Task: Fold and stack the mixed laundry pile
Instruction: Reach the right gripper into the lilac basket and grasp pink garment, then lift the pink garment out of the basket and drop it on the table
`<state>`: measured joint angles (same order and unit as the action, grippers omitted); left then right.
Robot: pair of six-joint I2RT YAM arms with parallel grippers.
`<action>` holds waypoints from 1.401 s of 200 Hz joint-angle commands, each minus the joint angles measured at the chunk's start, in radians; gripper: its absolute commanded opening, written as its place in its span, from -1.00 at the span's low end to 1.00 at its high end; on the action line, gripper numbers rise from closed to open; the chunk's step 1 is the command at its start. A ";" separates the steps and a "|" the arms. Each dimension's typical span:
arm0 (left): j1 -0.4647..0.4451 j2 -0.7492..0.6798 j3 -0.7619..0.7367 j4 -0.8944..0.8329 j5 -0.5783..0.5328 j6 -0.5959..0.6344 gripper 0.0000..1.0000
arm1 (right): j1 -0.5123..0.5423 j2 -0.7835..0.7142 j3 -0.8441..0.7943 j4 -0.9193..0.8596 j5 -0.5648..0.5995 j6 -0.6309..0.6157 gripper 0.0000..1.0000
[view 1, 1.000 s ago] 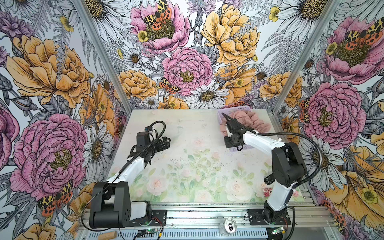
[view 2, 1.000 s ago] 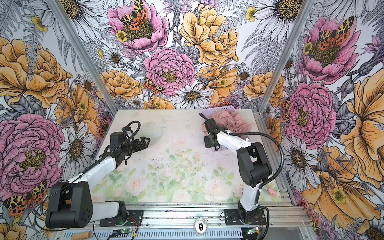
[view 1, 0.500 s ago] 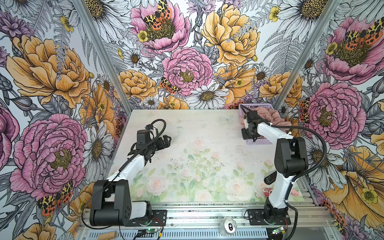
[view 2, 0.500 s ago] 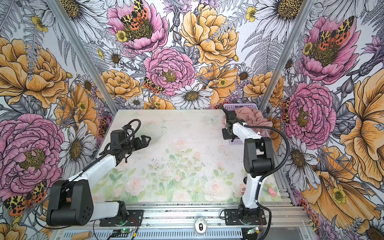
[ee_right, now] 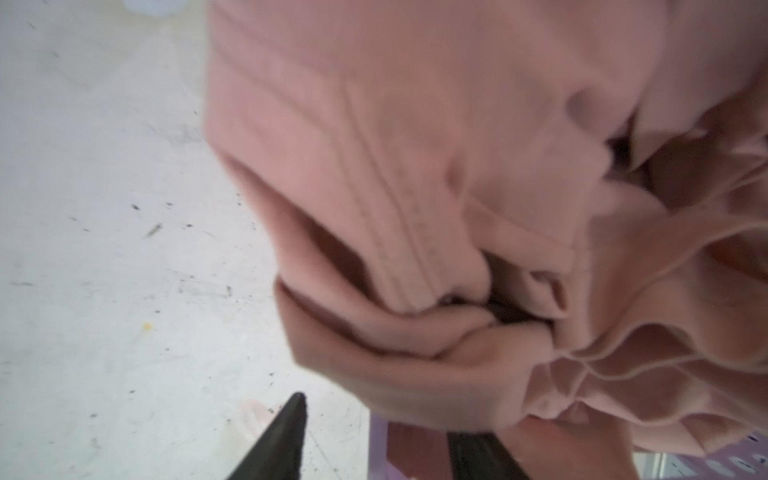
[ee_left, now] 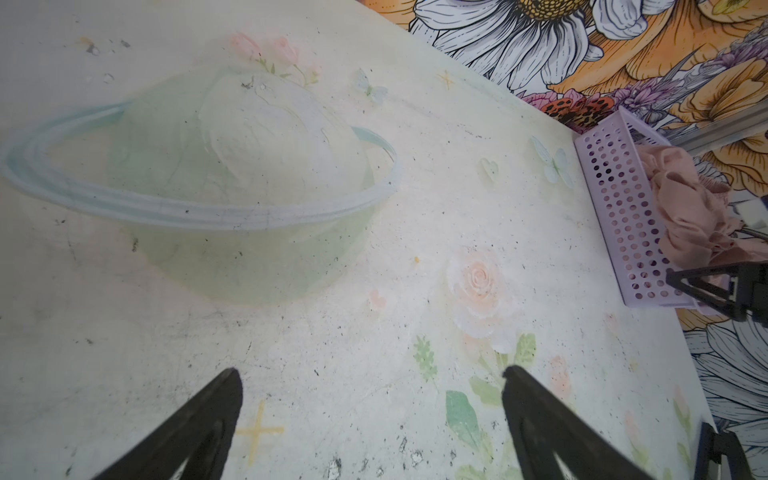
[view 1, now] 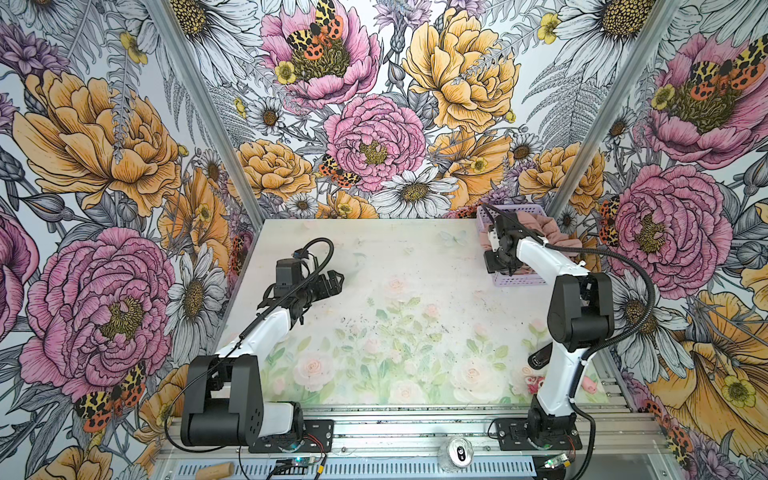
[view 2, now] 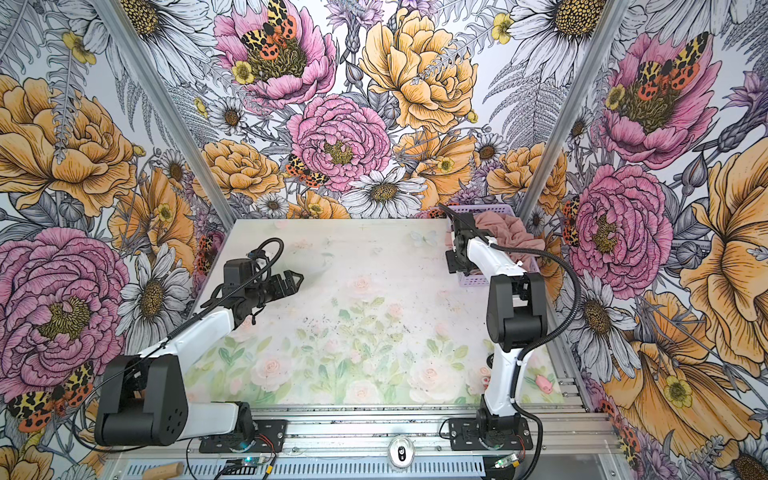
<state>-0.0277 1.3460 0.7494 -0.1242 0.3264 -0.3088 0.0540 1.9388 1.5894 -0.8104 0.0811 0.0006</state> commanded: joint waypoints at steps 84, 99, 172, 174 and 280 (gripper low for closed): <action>-0.043 0.001 0.029 0.009 0.001 -0.017 0.98 | -0.207 0.120 0.334 -0.067 -0.023 0.189 0.59; -0.047 0.001 0.024 0.013 0.002 -0.020 0.98 | -0.226 0.187 0.378 -0.080 -0.012 0.211 0.60; -0.051 -0.020 0.010 0.014 -0.009 -0.027 0.97 | -0.253 0.237 0.426 -0.050 -0.136 0.287 -0.99; -0.052 -0.022 0.010 0.014 -0.010 -0.026 0.98 | -0.251 0.229 0.426 -0.049 -0.134 0.286 -1.00; -0.054 -0.049 0.015 0.028 -0.021 -0.028 0.97 | -0.159 -0.168 0.591 -0.049 -0.264 0.245 -1.00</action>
<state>-0.0750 1.3365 0.7547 -0.1238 0.3244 -0.3279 -0.1356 1.8339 2.1052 -0.8795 -0.1070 0.2619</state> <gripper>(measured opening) 0.988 0.065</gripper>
